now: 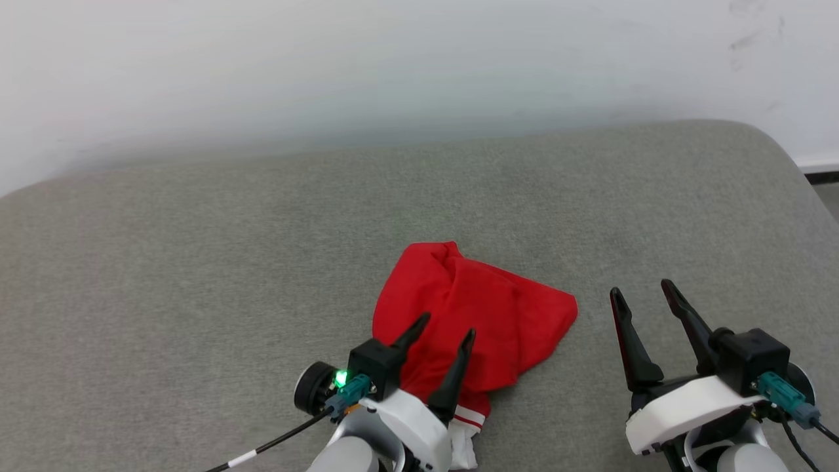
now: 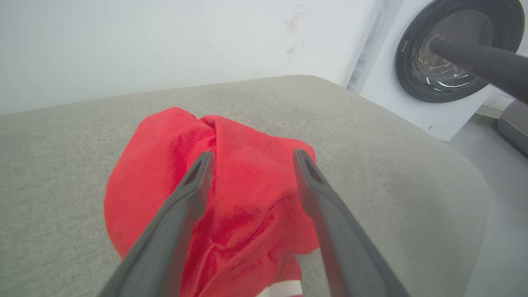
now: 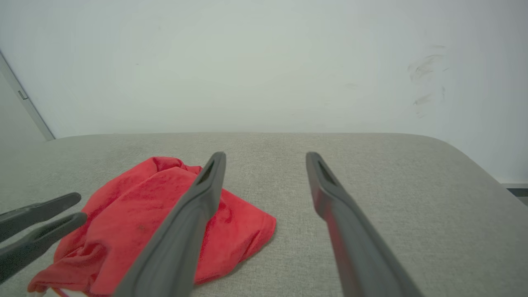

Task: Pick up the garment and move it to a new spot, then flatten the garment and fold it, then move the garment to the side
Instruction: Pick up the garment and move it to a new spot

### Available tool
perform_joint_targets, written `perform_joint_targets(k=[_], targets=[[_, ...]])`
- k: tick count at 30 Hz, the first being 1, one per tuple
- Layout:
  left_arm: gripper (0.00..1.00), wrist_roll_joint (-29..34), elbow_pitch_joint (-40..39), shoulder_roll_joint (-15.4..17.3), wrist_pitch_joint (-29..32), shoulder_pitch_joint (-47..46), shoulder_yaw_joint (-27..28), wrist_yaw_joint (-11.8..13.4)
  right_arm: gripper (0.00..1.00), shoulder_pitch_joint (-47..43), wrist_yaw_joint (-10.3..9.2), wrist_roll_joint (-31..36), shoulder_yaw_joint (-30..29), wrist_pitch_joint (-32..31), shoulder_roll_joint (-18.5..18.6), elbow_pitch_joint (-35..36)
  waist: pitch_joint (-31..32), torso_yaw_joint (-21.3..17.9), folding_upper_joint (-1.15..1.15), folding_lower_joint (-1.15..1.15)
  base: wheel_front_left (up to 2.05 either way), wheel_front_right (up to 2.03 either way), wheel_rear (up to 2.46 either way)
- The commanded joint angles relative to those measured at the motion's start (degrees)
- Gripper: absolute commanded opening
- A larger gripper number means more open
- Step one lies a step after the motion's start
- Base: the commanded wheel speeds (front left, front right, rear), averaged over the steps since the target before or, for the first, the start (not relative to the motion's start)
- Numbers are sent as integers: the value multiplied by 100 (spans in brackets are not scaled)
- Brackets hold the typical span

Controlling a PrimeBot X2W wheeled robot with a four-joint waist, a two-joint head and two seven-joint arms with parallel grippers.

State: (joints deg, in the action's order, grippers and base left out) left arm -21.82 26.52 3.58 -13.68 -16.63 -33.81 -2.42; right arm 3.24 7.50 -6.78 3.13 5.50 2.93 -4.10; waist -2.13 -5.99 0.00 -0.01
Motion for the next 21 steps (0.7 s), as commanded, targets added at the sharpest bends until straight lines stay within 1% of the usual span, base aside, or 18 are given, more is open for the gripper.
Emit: perform_joint_targets(k=[1,4,8,12,17,21], targets=[[100,26,-119,0,-51,-6,34,67,100,-104,-3,18,-8,-1,-7,-19,123,119,0,1,0,0,0],[100,54,-452,-10,-117,23,175,267,100,-127,-2,34,-39,-21,-7,-9,234,255,0,1,0,0,0],[100,36,-679,117,-148,64,550,556,100,-174,-2,66,-109,-34,-7,28,297,410,0,1,0,0,0],[100,15,-845,397,-160,131,1033,747,100,-217,-2,92,-165,-50,-7,73,309,505,0,1,0,0,0],[100,-72,-1043,753,-150,375,1582,854,100,-268,-3,112,-261,-67,-6,93,313,551,0,1,0,0,0],[100,-102,-1089,940,-151,624,1770,822,100,-368,-3,146,-265,-89,-7,92,342,513,0,1,0,0,0]])
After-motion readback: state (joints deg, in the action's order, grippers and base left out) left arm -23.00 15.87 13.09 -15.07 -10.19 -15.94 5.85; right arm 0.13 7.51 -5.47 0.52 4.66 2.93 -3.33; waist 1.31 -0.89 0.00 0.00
